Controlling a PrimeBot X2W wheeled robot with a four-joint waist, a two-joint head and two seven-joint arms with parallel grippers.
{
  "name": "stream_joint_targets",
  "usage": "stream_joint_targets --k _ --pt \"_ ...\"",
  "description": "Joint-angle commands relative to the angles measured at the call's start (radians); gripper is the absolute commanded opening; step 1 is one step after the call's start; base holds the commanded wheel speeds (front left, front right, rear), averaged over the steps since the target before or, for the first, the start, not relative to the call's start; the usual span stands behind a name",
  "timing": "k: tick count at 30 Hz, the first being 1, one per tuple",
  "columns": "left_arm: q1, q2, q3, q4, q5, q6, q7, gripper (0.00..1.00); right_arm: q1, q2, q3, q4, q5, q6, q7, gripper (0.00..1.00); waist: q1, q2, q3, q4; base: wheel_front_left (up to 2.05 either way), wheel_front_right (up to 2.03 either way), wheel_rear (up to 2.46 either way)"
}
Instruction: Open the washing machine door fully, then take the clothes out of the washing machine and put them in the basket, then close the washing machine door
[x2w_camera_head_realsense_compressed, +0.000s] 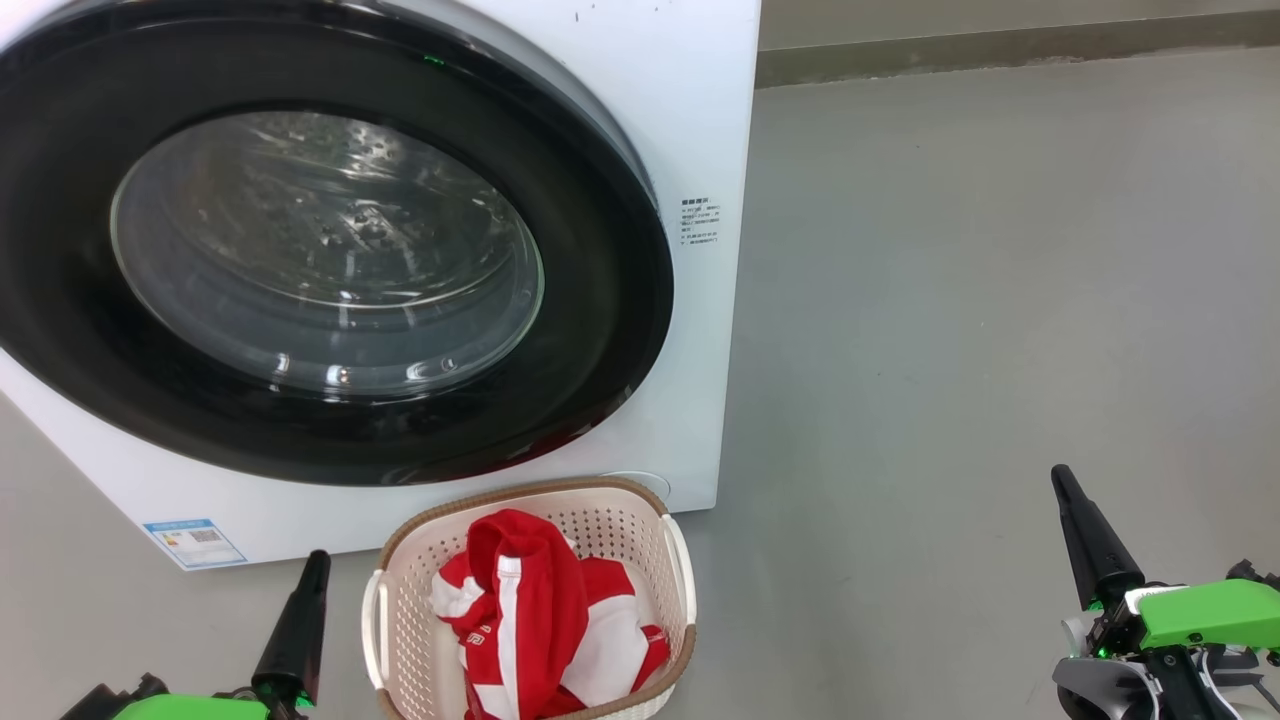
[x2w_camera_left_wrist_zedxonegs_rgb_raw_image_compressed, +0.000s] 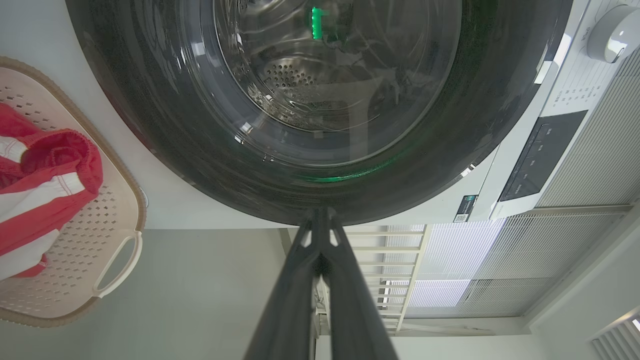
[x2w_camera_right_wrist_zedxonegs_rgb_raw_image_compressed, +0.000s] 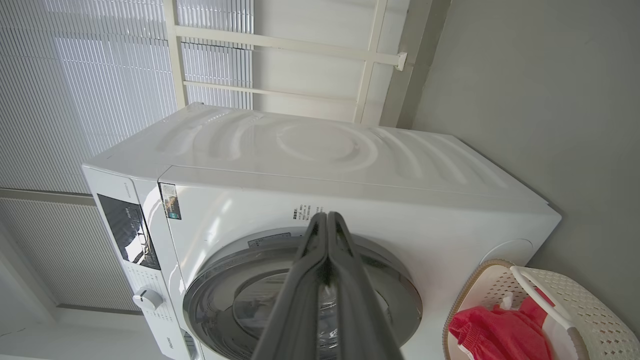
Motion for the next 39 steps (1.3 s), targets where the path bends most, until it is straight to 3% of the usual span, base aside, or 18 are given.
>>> stream_joint_targets --k 1,39 --pt "-0.041 0.008 0.038 -0.02 0.009 -0.007 0.005 0.0 -0.042 -0.005 0.012 -0.028 -0.006 -0.001 0.004 0.0 0.0 0.0 0.0 0.0 0.0 0.0 0.0" --pt "-0.041 0.007 0.039 -0.02 0.011 -0.007 0.007 0.0 -0.042 -0.004 0.01 -0.028 -0.008 -0.001 0.006 0.0 0.0 0.0 0.0 0.0 0.0 0.0 0.0"
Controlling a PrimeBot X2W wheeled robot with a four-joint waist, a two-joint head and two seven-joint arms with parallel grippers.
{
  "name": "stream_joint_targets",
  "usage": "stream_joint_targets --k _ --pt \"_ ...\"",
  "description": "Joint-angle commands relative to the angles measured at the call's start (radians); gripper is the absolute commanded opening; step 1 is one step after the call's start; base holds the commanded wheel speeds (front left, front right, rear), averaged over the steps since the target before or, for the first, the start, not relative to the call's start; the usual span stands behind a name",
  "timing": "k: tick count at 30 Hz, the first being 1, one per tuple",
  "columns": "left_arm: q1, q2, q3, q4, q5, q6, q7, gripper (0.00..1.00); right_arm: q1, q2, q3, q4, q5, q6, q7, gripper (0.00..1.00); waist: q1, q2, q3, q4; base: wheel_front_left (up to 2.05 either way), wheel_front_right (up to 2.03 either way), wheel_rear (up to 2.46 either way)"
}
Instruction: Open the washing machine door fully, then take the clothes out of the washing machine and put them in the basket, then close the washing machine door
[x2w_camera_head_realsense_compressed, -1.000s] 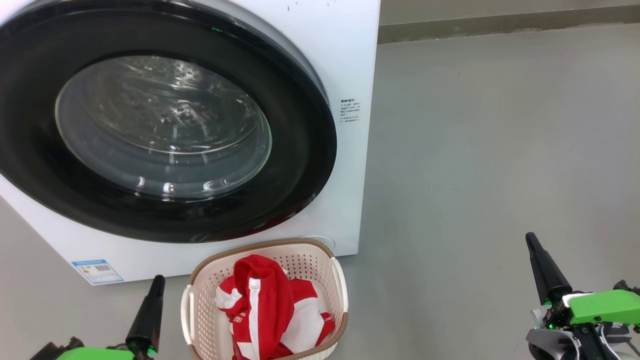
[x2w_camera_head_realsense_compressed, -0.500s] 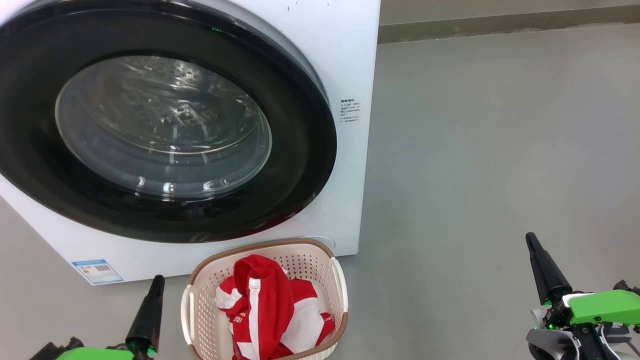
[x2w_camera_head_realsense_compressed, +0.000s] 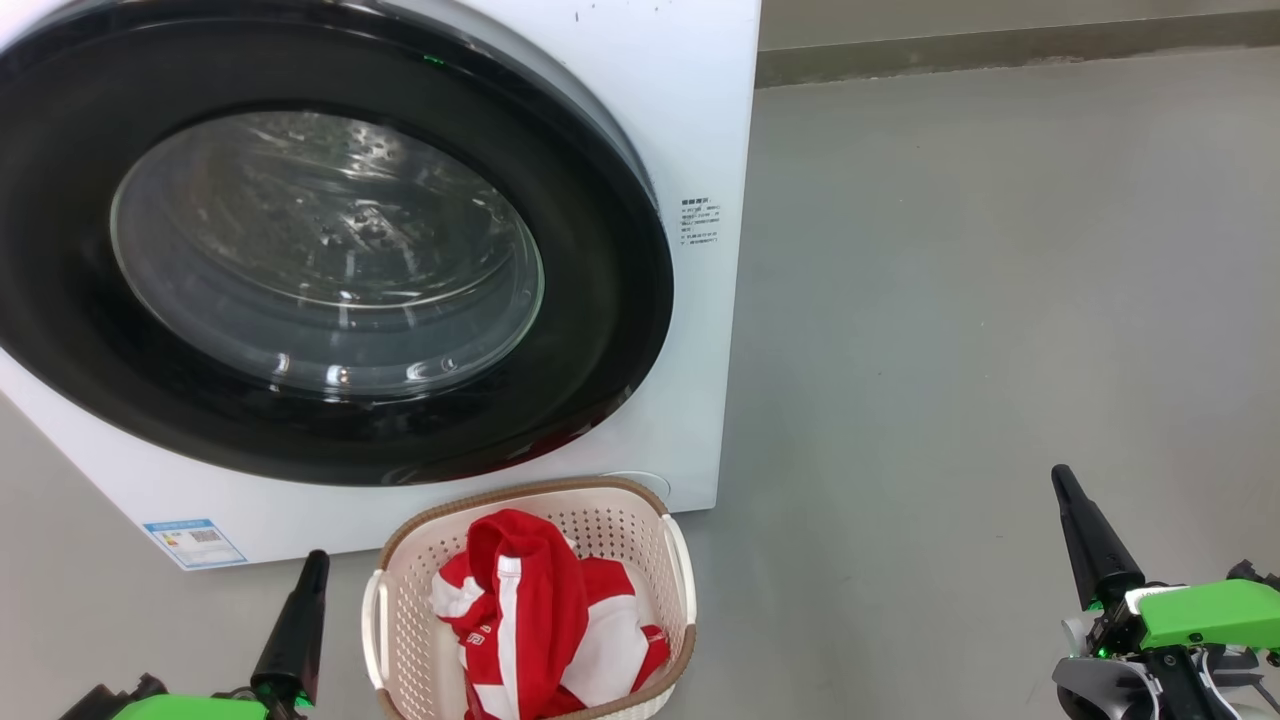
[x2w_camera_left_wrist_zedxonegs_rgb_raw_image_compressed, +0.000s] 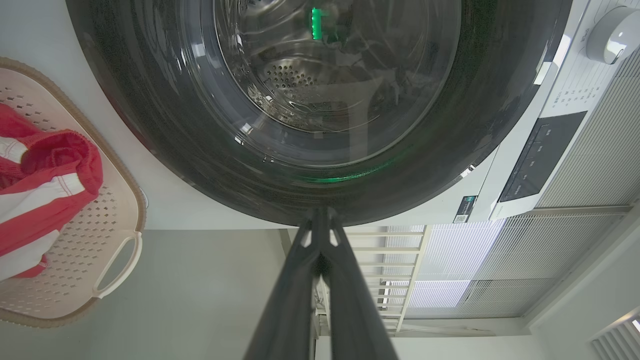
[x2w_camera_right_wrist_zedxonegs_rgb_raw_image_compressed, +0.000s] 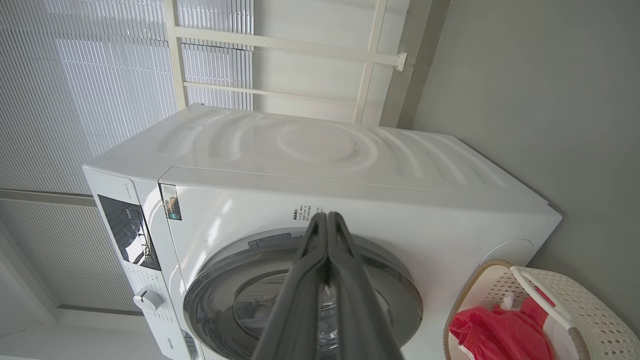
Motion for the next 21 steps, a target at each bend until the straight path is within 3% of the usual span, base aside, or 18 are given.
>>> stream_joint_targets --k 1,21 --pt "-0.041 0.007 0.037 -0.021 0.011 -0.007 0.007 0.0 -0.042 -0.006 0.012 -0.028 -0.008 -0.001 0.006 0.0 0.0 0.0 0.0 0.0 0.0 0.0 0.0" --pt "-0.041 0.007 0.038 -0.021 0.011 -0.007 0.007 0.0 -0.042 -0.005 0.011 -0.028 -0.008 -0.001 0.006 0.0 0.0 0.0 0.0 0.0 0.0 0.0 0.0"
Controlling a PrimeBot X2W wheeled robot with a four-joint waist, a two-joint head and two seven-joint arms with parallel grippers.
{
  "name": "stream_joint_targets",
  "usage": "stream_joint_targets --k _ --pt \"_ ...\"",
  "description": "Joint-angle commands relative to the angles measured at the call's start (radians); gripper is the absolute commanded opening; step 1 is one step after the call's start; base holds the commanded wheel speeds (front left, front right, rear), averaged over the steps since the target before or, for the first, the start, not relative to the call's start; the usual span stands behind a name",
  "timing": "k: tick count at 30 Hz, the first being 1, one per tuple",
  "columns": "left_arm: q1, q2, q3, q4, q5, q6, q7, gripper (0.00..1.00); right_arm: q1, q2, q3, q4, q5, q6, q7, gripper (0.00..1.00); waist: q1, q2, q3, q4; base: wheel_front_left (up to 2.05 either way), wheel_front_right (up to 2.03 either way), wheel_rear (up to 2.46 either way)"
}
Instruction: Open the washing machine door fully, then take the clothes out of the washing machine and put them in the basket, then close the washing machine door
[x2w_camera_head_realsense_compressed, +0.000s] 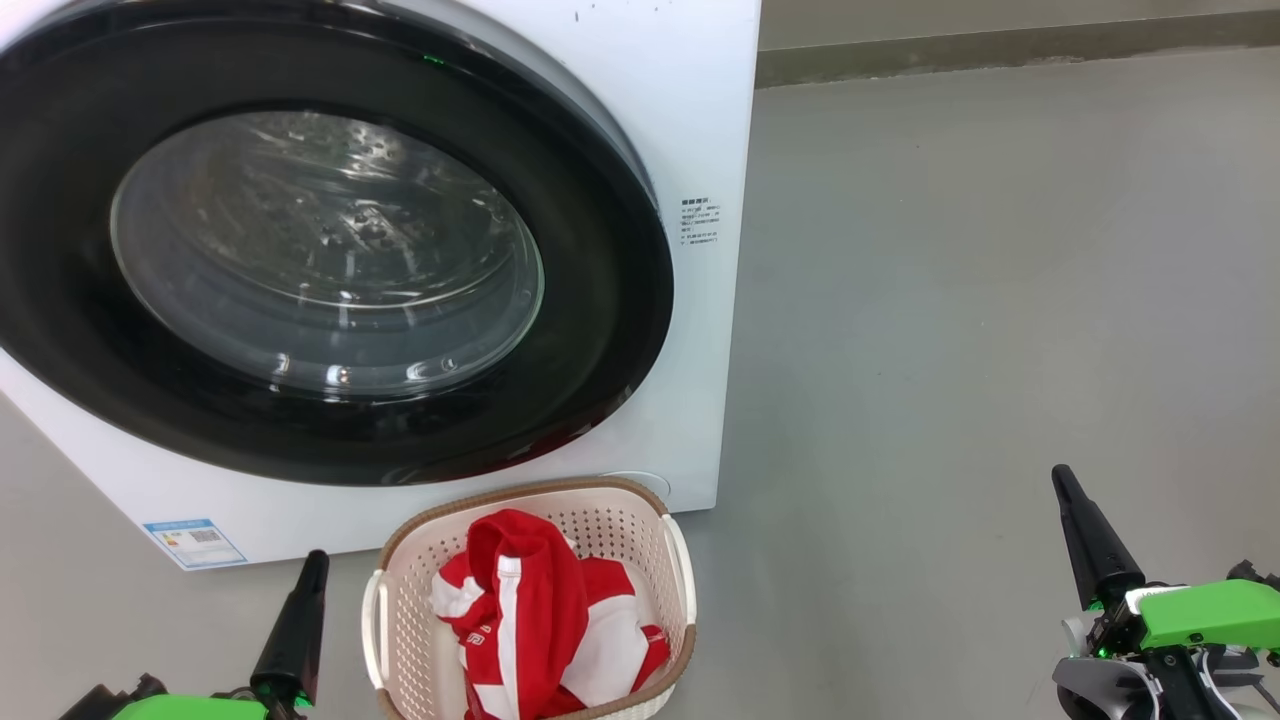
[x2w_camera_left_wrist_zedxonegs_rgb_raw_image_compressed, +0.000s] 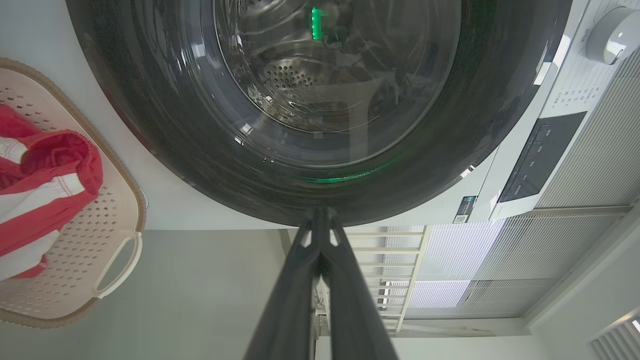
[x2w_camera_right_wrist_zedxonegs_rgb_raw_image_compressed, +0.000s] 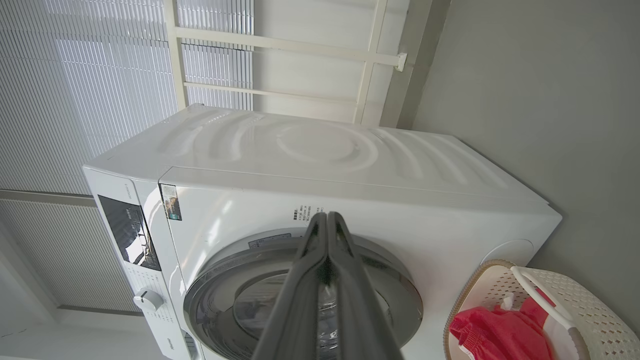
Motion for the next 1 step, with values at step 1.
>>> stream_joint_targets --k 1 --pt "-0.041 0.007 0.037 -0.021 0.011 -0.007 0.007 0.0 -0.042 -0.006 0.012 -0.028 -0.008 -0.001 0.006 0.0 0.0 -0.0001 0.0 0.0 0.0 0.0 0.0"
